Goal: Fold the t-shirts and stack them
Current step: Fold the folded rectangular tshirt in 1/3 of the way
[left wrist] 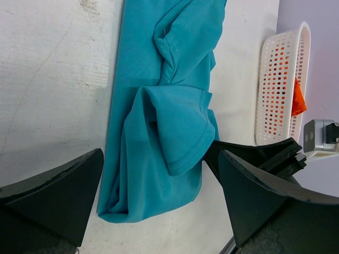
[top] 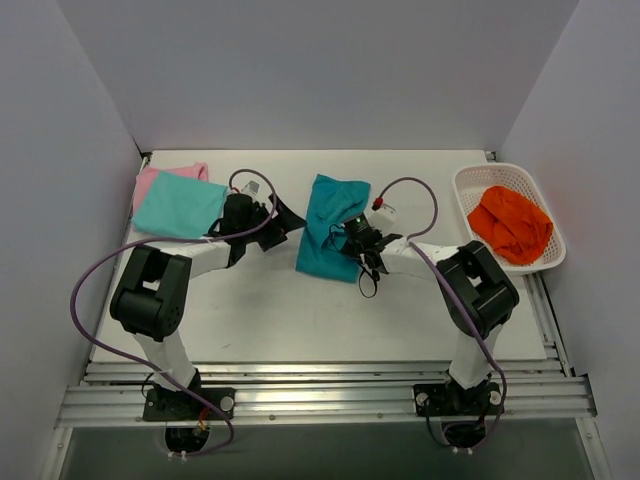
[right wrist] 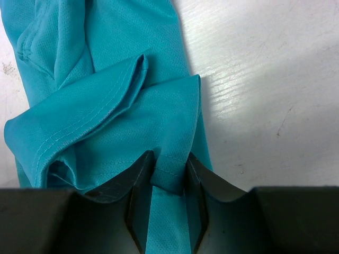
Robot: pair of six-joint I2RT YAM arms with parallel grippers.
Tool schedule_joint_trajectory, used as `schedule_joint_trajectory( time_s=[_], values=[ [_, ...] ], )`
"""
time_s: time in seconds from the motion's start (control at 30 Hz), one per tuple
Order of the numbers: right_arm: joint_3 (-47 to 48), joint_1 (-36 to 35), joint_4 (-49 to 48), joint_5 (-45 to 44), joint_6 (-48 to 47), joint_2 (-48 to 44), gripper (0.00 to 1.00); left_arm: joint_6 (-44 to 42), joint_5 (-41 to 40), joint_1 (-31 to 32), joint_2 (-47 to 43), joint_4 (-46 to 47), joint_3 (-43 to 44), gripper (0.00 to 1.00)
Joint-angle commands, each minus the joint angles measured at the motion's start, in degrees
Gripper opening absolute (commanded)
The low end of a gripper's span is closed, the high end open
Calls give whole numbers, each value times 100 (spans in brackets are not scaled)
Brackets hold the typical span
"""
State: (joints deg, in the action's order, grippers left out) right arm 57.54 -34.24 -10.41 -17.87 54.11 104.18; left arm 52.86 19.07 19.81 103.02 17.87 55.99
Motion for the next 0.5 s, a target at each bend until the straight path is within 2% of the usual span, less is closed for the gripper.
schedule_joint_trajectory(
  time_s=[0.0, 0.47],
  values=[
    [310, -30, 127, -85, -67, 50, 25, 5, 115, -74, -1, 358, -18, 99],
    [1286, 75, 865, -120, -559, -302, 25, 84, 202, -215, 341, 472, 263, 99]
  ],
)
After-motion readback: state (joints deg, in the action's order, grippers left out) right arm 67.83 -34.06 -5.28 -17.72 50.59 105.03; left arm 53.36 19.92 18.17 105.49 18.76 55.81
